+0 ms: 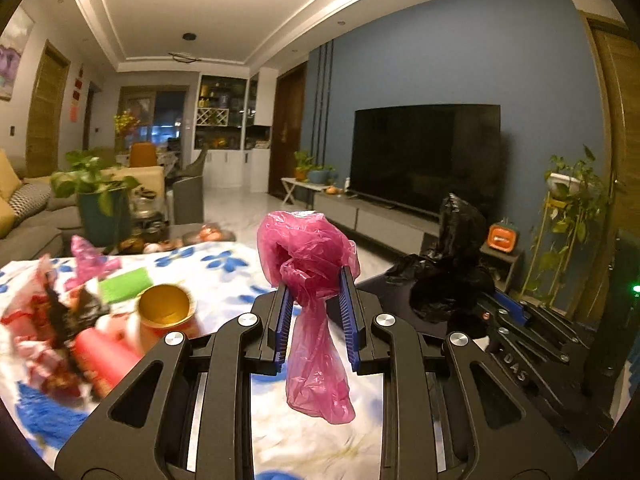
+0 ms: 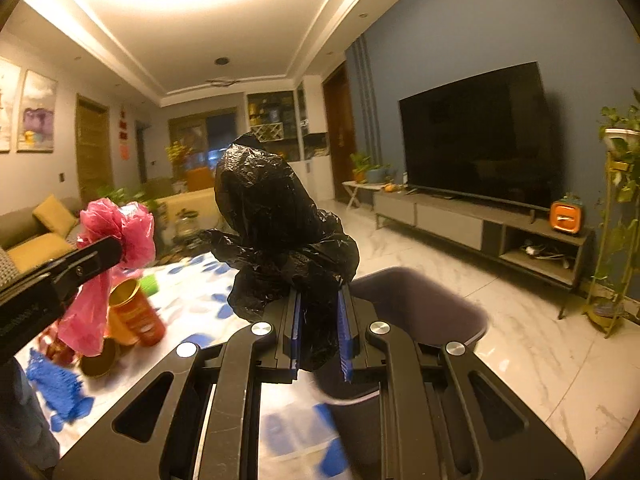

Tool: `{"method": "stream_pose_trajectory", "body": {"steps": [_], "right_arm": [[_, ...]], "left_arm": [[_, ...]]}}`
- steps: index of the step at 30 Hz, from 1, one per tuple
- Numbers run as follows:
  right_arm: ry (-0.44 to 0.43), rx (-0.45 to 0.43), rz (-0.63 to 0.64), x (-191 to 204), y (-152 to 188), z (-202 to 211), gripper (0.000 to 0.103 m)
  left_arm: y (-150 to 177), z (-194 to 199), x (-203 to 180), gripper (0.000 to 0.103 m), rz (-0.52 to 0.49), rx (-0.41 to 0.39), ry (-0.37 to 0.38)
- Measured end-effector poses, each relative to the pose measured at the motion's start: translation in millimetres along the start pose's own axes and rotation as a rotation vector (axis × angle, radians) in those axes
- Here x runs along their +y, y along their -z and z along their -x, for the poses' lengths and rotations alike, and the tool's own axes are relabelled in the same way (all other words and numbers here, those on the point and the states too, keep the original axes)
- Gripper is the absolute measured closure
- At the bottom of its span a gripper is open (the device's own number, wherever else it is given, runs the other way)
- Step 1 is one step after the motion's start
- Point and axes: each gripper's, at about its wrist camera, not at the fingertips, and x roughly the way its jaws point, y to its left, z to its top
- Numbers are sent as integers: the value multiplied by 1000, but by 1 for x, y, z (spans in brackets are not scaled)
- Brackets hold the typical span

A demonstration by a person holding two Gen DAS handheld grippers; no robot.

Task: Collect trash
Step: 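Carry both bags to the grey bin and open both tools to drop them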

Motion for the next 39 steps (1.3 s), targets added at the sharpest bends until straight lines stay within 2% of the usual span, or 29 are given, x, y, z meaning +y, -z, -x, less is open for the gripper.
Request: {"method": "stream_pose_trajectory", "body": {"steps": [9, 19, 37, 39], "right_arm": [[83, -42, -16, -30, -9, -16, 87], [123, -46, -36, -51, -12, -33, 86], [150, -33, -58, -54, -14, -57, 84], [154, -26, -54, -53, -13, -62, 81]], "left_arm": [[-1, -60, -24, 81, 17, -1, 73], [8, -109, -40, 81, 31, 27, 132], [18, -164, -42, 80, 75, 89, 226], [20, -170, -42, 74, 77, 106, 250]]}}
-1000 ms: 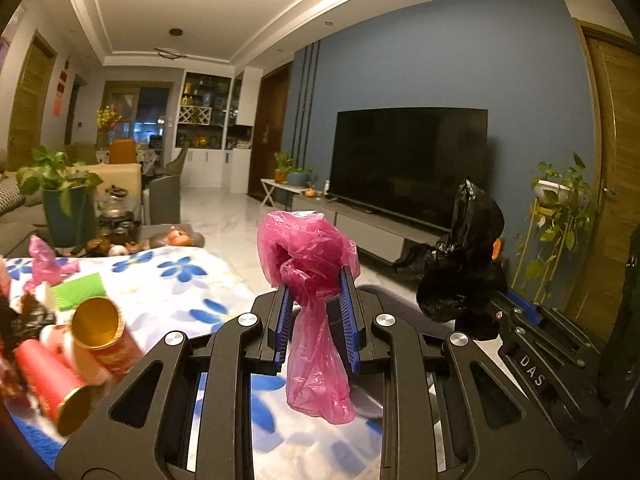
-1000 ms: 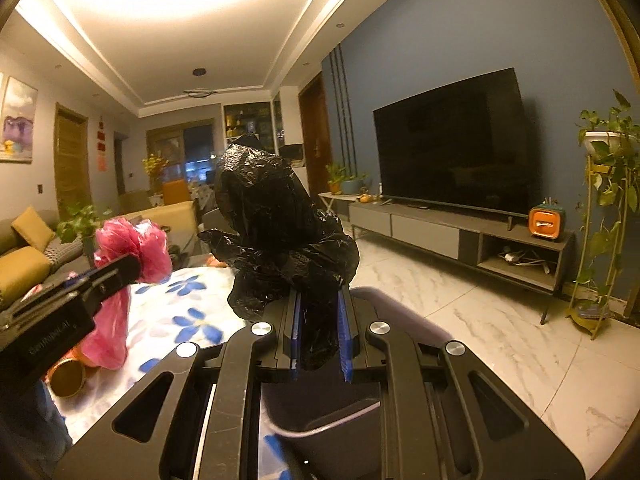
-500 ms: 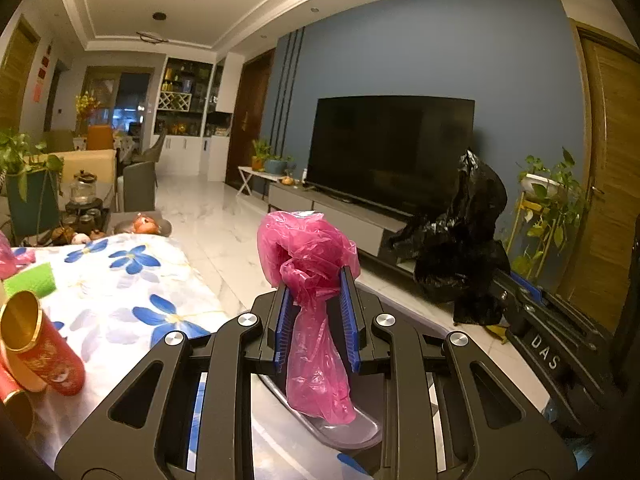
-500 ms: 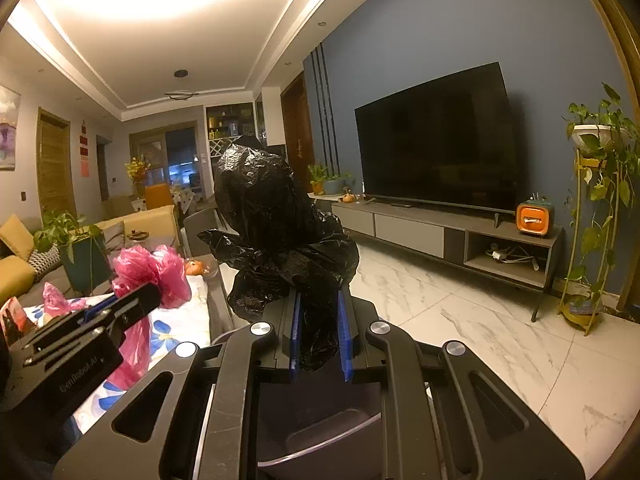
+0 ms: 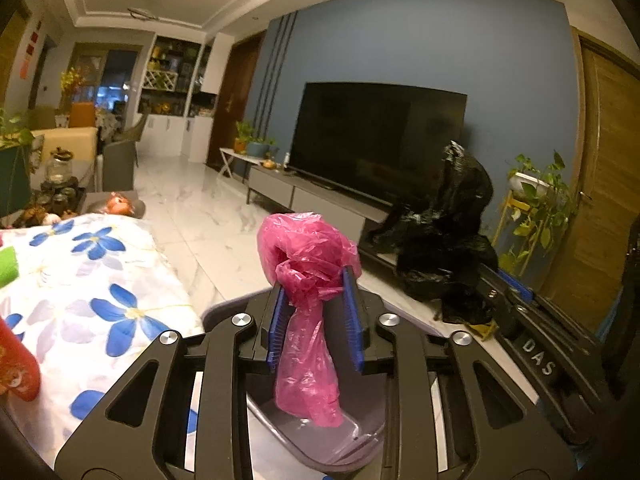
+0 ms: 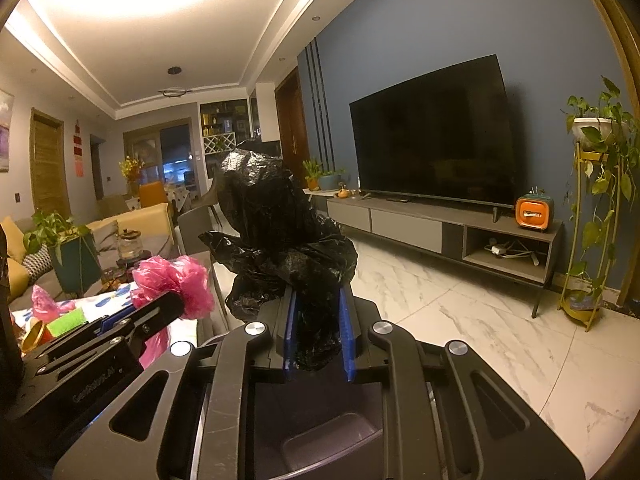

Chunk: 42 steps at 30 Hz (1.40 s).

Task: Collect trash
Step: 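Carry both bags to the grey bin and open both tools to drop them, then return both tools to the table toward the blue foam net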

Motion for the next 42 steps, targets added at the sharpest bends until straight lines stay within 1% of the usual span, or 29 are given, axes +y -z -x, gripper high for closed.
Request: {"method": "stream_pose_trajectory", "body": {"steps": [2, 4, 6, 7, 8, 9, 10, 14, 16, 18, 22, 28, 30, 34, 37, 39, 40, 41, 42], "right_arm": [[-3, 11, -5, -1, 0, -6, 81], [-3, 26, -11, -3, 1, -12, 79], [0, 38, -15, -4, 2, -17, 76], [2, 40, -16, -4, 3, -18, 73], [4, 41, -17, -4, 3, -18, 71], [3, 42, -19, -5, 3, -18, 65], [2, 41, -21, -5, 3, -18, 60], [3, 42, -22, -4, 4, -15, 54], [2, 44, -25, -5, 4, -14, 47], [-2, 44, -27, -4, 5, -11, 42], [-11, 38, -23, 0, 9, -1, 31], [-31, 33, -13, 8, 13, 17, 23], [-49, 31, -17, 11, 13, 24, 22], [-91, 25, -9, 23, 14, 39, 21], [-142, 18, -3, 37, 16, 52, 21], [-181, 17, 8, 50, 19, 61, 21], [-204, 17, 13, 58, 21, 65, 21], [-222, 19, 18, 63, 22, 68, 21], [-246, 25, 24, 72, 25, 72, 21]], "left_arm": [[2, -5, 3, 64, 2, 14, 16], [4, -7, 9, 41, 11, 8, 16], [5, -5, 13, 34, 21, -2, 10], [5, -5, 16, 29, 25, -4, -1], [5, -3, 17, 27, 32, -8, -15], [4, -2, 20, 24, 41, -12, -22], [4, 0, 22, 21, 48, -14, -27], [4, 11, 31, 13, 78, -25, -77], [4, 19, 33, 9, 85, -36, -102], [3, 27, 35, 6, 87, -46, -135], [5, 45, 40, 6, 103, -47, -184], [15, 87, 46, 6, 95, -53, -276], [18, 104, 46, 6, 77, -57, -318], [30, 137, 54, 6, 37, -63, -378], [41, 166, 66, 6, 9, -61, -442], [48, 190, 78, 6, 17, -60, -491], [51, 201, 84, 6, 29, -65, -508], [57, 216, 93, 6, 49, -69, -544], [58, 224, 98, 6, 62, -70, -564]]}}
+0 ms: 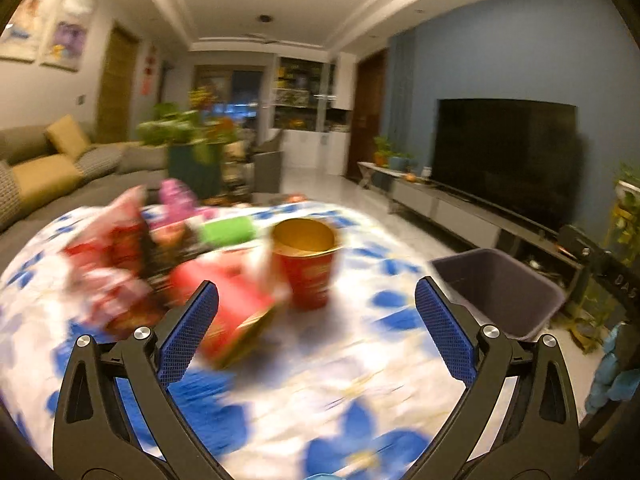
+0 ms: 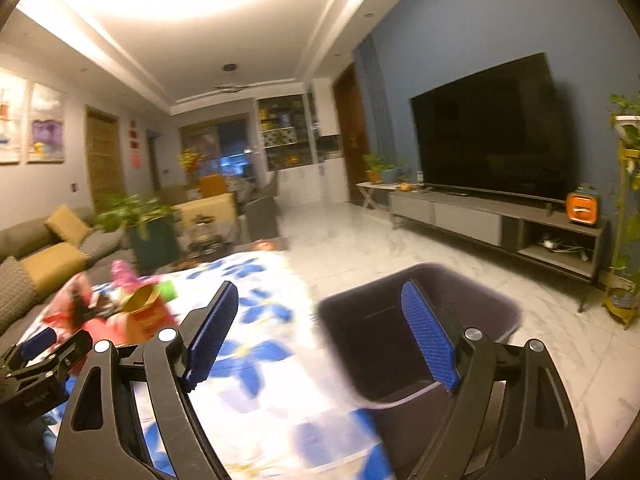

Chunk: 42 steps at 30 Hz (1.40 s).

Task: Collect trash
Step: 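Return both tools to the table toward the blue foam net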

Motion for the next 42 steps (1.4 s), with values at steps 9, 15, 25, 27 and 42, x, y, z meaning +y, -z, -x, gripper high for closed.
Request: {"method": "stream_pose_trajectory", "body": {"steps": [9, 15, 25, 27, 42], "right_arm": [[-198, 105, 80, 94, 49, 2, 22], [-281, 175, 142, 150, 83, -5, 22], [-383, 301, 178, 213, 123, -25, 32], [-395, 326, 175, 216, 127, -30, 39], [-464, 309, 216, 203, 116, -9, 99]], "left_arm": [[24, 48, 82, 6, 99, -4, -194], [36, 72, 124, 6, 104, -16, -294], [43, 88, 169, 6, 179, -35, -345], [43, 86, 173, 6, 182, -36, -346], [34, 66, 175, 6, 204, -37, -307]]}}
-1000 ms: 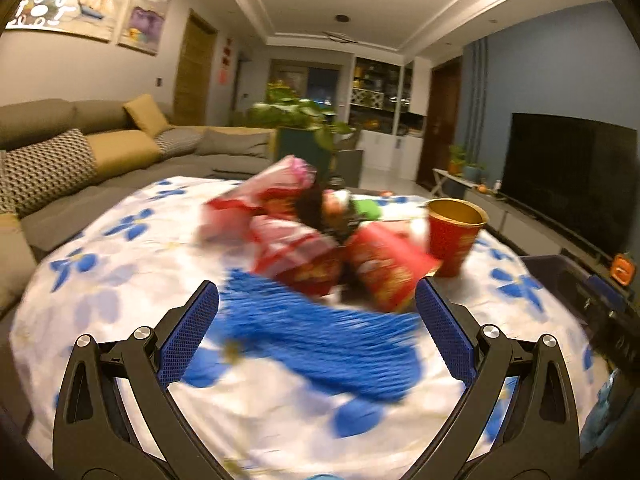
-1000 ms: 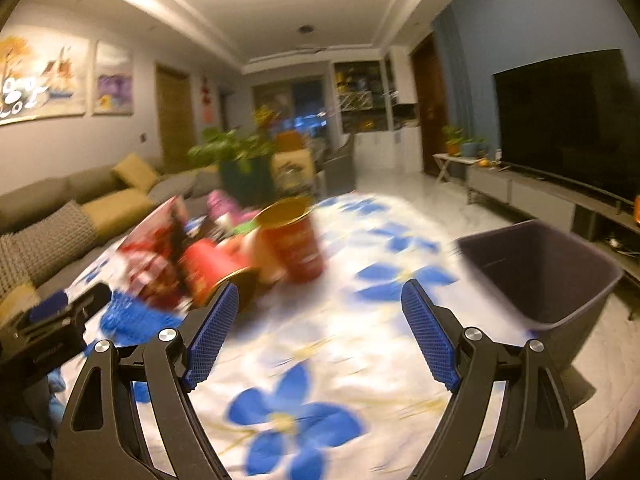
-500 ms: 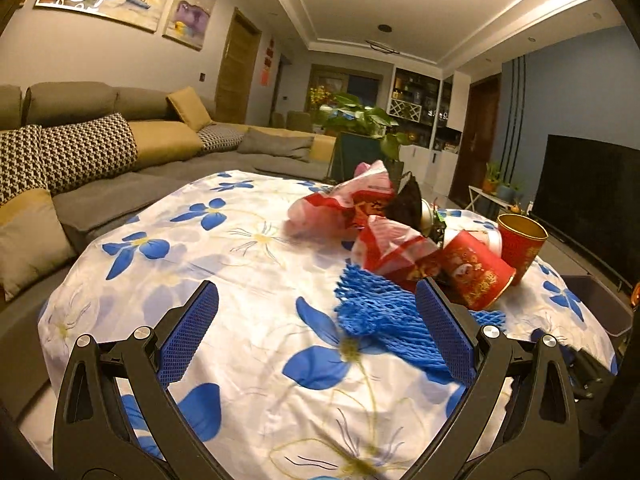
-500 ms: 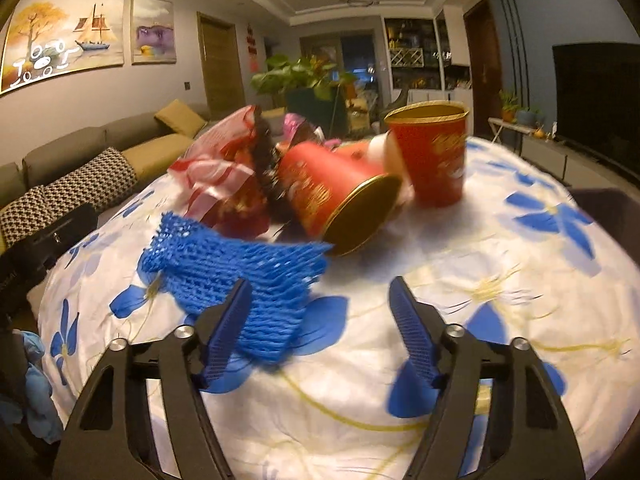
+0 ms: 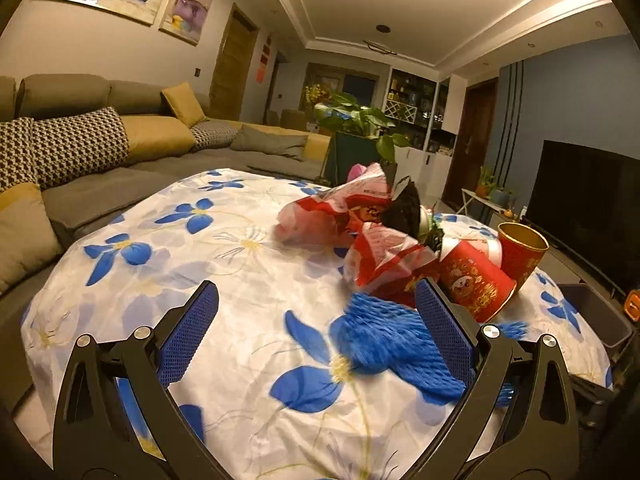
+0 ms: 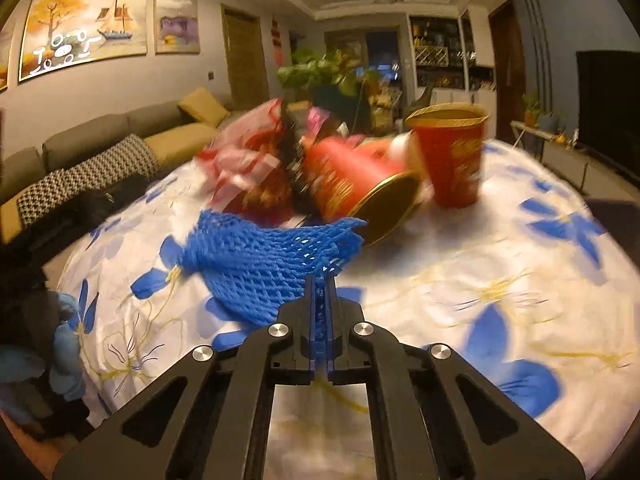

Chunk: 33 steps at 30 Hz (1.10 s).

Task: Collect trash
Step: 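Return both tools to the table toward the blue foam net, then grasp the snack wrapper with the left tool while the right tool grasps the blue net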

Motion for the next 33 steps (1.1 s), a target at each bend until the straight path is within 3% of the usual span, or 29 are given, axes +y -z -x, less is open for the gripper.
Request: {"method": "stream_pose_trajectory", "body": {"steps": [9, 16, 19, 20, 24, 28, 33], "right_arm": [[119, -122, -48, -49, -17, 50, 99], [160, -163, -67, -70, -22, 60, 99], [160, -165, -69, -74, -21, 61, 99], [161, -166, -68, -74, -21, 61, 99], [162, -167, -73, -76, -22, 62, 99], [164, -176, -82, -77, -22, 66, 99], [163, -188, -85, -79, -24, 74, 99]], "left_arm": [[-21, -46, -30, 10, -27, 41, 53], [-40, -93, -42, 25, -54, 138, 88], [-35, -107, -44, 50, -54, 203, 130], [-31, -111, -43, 53, -45, 230, 151], [-22, -108, -44, 81, -46, 247, 190], [-17, -99, -46, 94, -57, 244, 200], [-19, -76, -40, 98, -17, 214, 199]]}}
